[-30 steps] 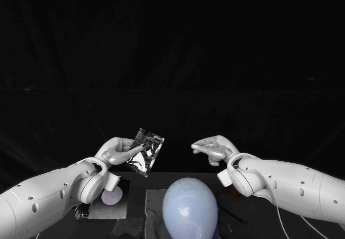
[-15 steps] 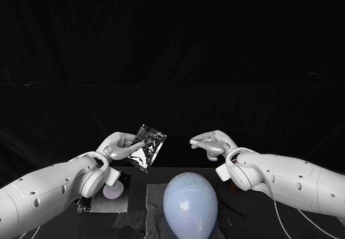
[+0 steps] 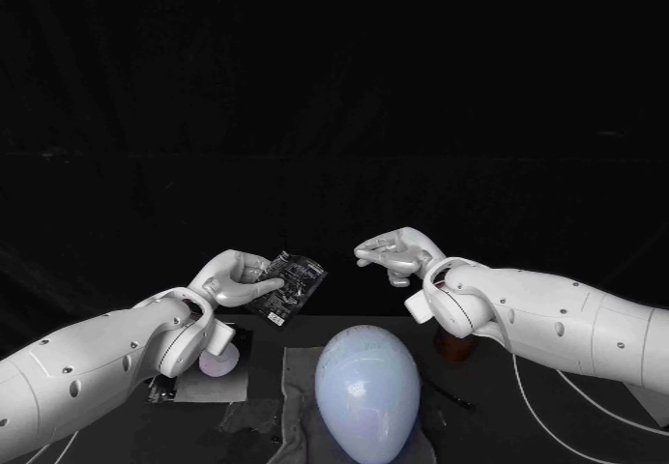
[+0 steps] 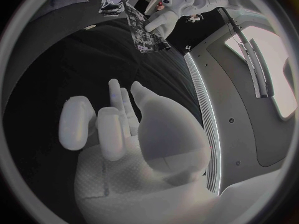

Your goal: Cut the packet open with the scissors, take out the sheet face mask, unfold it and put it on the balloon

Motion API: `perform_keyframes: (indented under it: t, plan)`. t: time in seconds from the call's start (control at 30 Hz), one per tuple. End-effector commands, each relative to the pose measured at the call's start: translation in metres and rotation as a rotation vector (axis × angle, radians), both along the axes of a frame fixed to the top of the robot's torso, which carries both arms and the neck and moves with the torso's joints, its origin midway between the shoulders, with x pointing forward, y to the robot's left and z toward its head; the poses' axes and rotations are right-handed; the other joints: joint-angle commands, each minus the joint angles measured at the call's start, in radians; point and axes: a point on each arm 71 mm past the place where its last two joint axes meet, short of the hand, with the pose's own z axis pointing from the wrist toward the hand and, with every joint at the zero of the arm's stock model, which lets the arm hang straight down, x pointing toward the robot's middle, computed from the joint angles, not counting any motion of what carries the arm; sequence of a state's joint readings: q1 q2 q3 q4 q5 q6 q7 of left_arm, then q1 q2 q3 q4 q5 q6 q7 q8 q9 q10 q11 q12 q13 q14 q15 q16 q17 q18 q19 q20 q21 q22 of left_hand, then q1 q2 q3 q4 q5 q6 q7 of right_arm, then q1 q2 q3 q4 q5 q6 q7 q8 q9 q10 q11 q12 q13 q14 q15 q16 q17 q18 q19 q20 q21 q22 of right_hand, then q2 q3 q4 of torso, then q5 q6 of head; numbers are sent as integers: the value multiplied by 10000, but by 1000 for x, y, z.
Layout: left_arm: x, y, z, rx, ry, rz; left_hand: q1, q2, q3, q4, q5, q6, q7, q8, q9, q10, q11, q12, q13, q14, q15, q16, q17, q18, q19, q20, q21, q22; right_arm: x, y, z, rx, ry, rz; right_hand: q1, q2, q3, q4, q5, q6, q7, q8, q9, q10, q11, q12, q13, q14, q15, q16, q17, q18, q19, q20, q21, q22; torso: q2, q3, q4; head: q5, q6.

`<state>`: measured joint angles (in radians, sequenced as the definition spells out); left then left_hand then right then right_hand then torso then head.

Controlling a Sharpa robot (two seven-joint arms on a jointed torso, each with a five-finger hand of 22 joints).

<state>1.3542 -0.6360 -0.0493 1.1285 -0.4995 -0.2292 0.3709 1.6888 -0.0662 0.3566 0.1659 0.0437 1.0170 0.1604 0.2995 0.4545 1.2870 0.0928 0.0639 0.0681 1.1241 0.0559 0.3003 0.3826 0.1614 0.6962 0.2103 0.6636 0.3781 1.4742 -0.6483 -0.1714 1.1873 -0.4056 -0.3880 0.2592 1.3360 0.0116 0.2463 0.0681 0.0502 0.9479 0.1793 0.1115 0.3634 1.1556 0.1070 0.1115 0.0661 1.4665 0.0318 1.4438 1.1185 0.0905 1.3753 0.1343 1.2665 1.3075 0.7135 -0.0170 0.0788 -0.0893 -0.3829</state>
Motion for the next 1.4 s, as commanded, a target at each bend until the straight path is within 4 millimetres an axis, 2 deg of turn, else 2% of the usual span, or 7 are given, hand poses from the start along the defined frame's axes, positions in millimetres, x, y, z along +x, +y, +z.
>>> perform_keyframes:
  t: [0.03, 0.43, 0.6, 0.7, 0.93, 1.1, 1.4]
  plan:
    - [0, -1, 3, -10, -276, 6, -129, 70, 27, -33, 38, 92, -1, -43, 31, 65, 32, 56, 15, 98, -2, -64, 15, -76, -76, -6, 68, 45, 0, 2, -1, -313, 181, 283, 89, -74, 116, 29, -10, 99, 12, -52, -26, 92, -3, -73, -15, 168, -57, 18, 9, -120, 25, -42, -16, 432, -13, 8, 5, -16, -86]
    - [-4, 4, 4, -378, -144, 114, -170, 77, 78, -55, 39, 74, -4, -52, 36, 63, 30, 50, 13, 112, -4, -85, 29, -68, -119, -12, 146, 104, -3, -1, 1, -288, 63, 285, 44, -177, 223, 99, -10, 108, 25, -86, -58, 97, 11, -134, -18, 155, -48, -1, -47, -106, -16, -40, -83, 394, -6, 19, -10, -74, -405]
    - [-4, 5, 4, -424, -99, 92, -181, 67, 95, -73, 38, 76, -6, -52, 40, 68, 27, 50, 13, 120, -7, -92, 35, -64, -135, -15, 179, 129, -5, -2, 1, -417, -109, 216, 43, -189, 244, 107, -9, 109, 26, -92, -63, 97, 12, -145, -18, 159, -47, 4, -28, -111, -6, -39, -66, 407, -26, 20, -15, -57, -404]
    - [-4, 4, 5, -460, -143, 18, -185, 24, 120, -127, 40, 90, -6, -48, 45, 76, 22, 51, 14, 133, -19, -105, 48, -56, -164, -20, 236, 172, -4, -1, 4, -934, -523, 50, -54, -364, 376, 238, -11, 134, -2, -134, -103, 446, -48, -46, 47, 219, -81, 78, 154, -236, 327, -53, 451, 787, -45, 25, -28, 11, -456]
    - [-4, 3, 5, -453, -176, 54, -272, -66, 105, -174, 36, 141, 10, -33, 58, 109, 21, 63, 21, 171, -24, -117, 74, -50, -202, -13, 322, 235, -7, 12, 9, -1439, -999, 276, 21, -601, 597, 261, 34, 179, -26, -172, -143, 507, -73, -119, 36, 219, -111, 81, 118, -215, 282, -87, 383, 756, -48, 36, -23, 35, -446]
    - [-3, 2, 4, -367, -202, 169, -595, -238, -85, -119, 36, 356, -104, 91, 128, 288, -89, 152, 65, 348, -83, -31, 188, -14, -209, 49, 322, 231, -9, 22, 13, -1775, -1388, 496, 54, -780, 721, 248, 43, 181, -12, -206, -173, 523, -62, -166, 30, 211, -104, 72, 99, -203, 245, -85, 328, 729, -37, 26, -24, -19, -440]
    - [-4, -6, 1, -290, -205, -43, -665, -216, -79, -93, 37, 400, -166, 112, 139, 370, -140, 189, 81, 426, -126, 21, 262, 39, -162, 83, 290, 197, -14, 46, 17, -2914, -2356, 1088, 27, -917, 820, 279, 10, 244, -13, -202, -183, 556, -58, -202, 28, 218, -101, 85, 143, -205, 244, -84, 329, 742, -37, 21, -7, -77, -396]
